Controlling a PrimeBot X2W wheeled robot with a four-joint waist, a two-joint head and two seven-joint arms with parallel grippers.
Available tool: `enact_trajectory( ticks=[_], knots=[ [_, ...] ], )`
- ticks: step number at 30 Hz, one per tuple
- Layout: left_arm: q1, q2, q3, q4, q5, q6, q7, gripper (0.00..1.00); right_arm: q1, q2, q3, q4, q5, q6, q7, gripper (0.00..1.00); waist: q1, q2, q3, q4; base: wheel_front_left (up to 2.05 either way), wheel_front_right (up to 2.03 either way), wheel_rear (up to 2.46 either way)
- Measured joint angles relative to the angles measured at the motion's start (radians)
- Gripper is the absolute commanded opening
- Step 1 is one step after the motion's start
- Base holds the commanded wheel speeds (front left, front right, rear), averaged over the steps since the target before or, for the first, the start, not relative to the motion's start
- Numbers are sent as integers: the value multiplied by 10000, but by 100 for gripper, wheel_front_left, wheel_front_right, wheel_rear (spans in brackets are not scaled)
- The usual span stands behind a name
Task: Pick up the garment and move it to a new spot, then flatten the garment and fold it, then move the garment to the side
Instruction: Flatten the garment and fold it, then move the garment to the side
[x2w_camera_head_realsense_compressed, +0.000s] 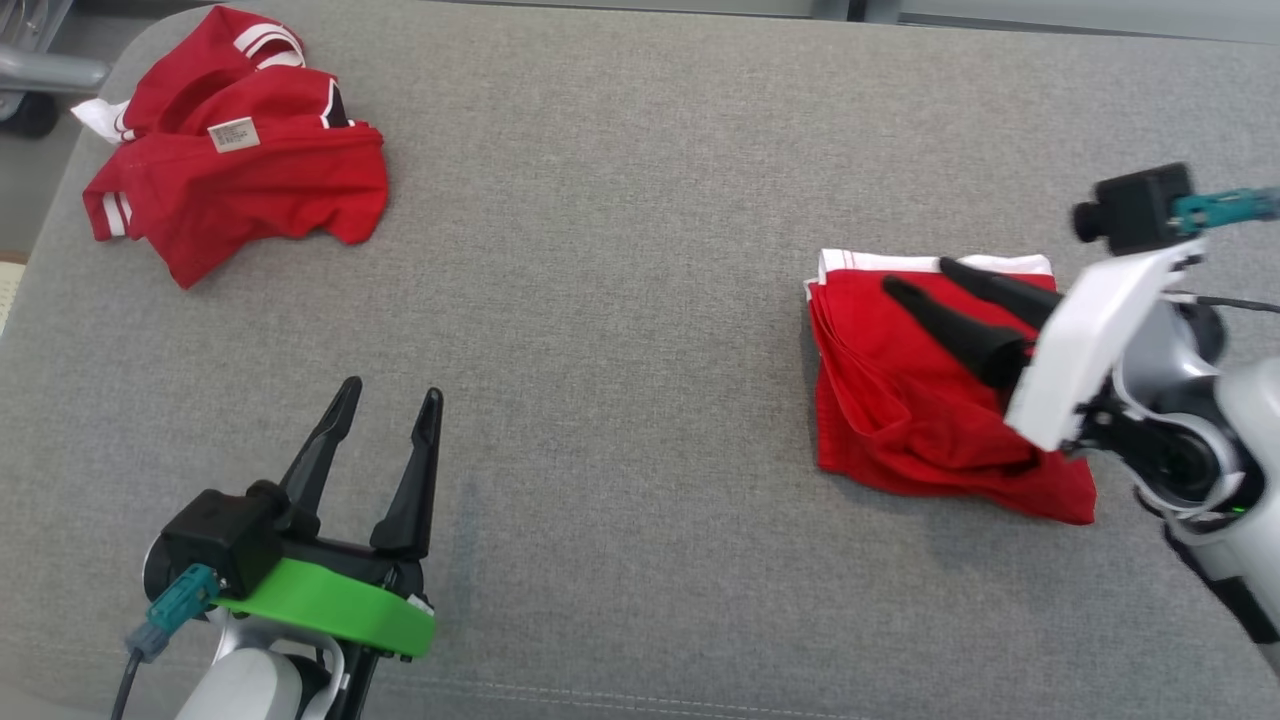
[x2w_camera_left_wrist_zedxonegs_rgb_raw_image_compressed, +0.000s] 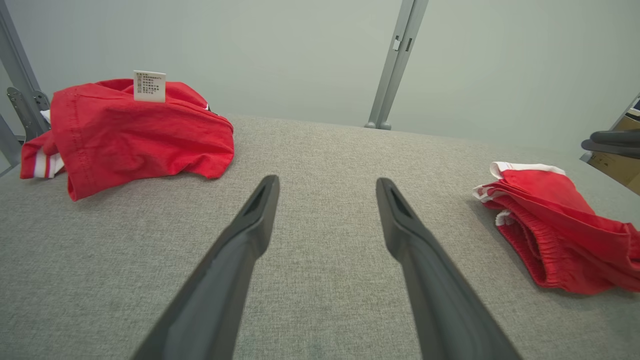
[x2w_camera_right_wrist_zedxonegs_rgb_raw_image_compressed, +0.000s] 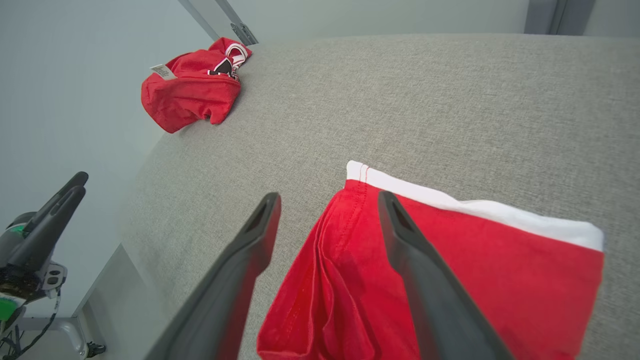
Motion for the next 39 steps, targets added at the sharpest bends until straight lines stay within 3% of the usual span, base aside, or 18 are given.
enact_trajectory(
  ticks=[7,14,21,29,30,31,36,39],
  knots=[
    [33,2,42,-128,0,13,0,100,1476,-1129,-1022,761,174,-798,-307,100,0,0,35,-225,0,0,0],
    [23,21,0,-295,19,10,0,100,2388,-660,-1183,1457,713,-769,-748,100,0,1,325,-263,0,0,0],
    [-14,33,-33,-313,77,-8,-2,100,2330,-648,-1218,1893,499,-677,-1179,100,0,0,624,-162,0,0,0],
    [-236,-48,-226,-270,79,-96,-2,100,1704,-240,-1344,2449,878,-353,-1317,100,0,0,775,70,0,0,0],
    [-239,-54,-236,-253,79,-98,-2,100,1603,-128,-1342,2529,1080,-282,-1302,35,0,0,783,90,0,0,0],
    [-256,-65,-274,-222,79,-107,0,100,1557,-69,-1344,2562,1218,-155,-1289,0,0,0,784,116,0,0,0],
    [-468,-222,-318,-102,79,-186,-2,100,1469,-148,-1001,2259,1603,738,-761,0,0,0,737,346,0,0,0],
    [-468,-224,-234,31,77,-184,-2,100,998,-472,-882,1753,1473,907,-506,0,0,0,667,405,0,0,0]
  ],
)
